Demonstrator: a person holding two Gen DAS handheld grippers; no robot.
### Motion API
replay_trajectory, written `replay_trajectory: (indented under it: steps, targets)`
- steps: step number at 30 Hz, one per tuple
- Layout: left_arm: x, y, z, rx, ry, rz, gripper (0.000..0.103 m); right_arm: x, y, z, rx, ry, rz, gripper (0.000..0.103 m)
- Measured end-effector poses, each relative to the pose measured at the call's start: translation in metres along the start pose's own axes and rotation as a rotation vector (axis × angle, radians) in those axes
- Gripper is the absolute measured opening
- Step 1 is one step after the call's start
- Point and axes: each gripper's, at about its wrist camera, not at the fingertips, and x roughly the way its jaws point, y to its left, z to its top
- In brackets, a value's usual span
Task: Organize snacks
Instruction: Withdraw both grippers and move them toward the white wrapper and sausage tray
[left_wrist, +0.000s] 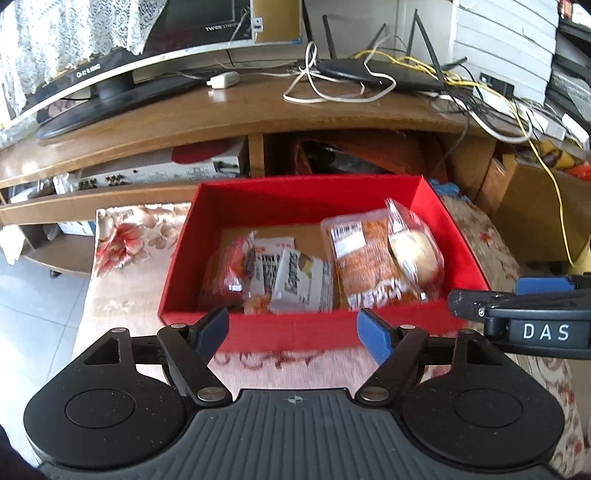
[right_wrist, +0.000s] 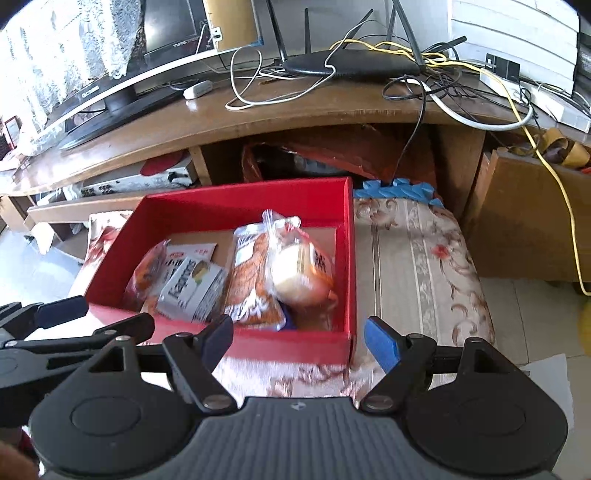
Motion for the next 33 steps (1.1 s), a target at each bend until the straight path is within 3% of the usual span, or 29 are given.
replay_trajectory:
  steps: [20,33]
  targets:
    - [-0.022,0.007,-0.077,0.015,0.144,-0.044,0.082,-0.033,0.006,-0.063,-0.045,0.075,0.029,0.078]
    - [-0.015,0.006,-0.118,0.097,0.265,-0.068,0.08,-0.047,0.02,-0.094,-0.09,0.112,0.078,0.078]
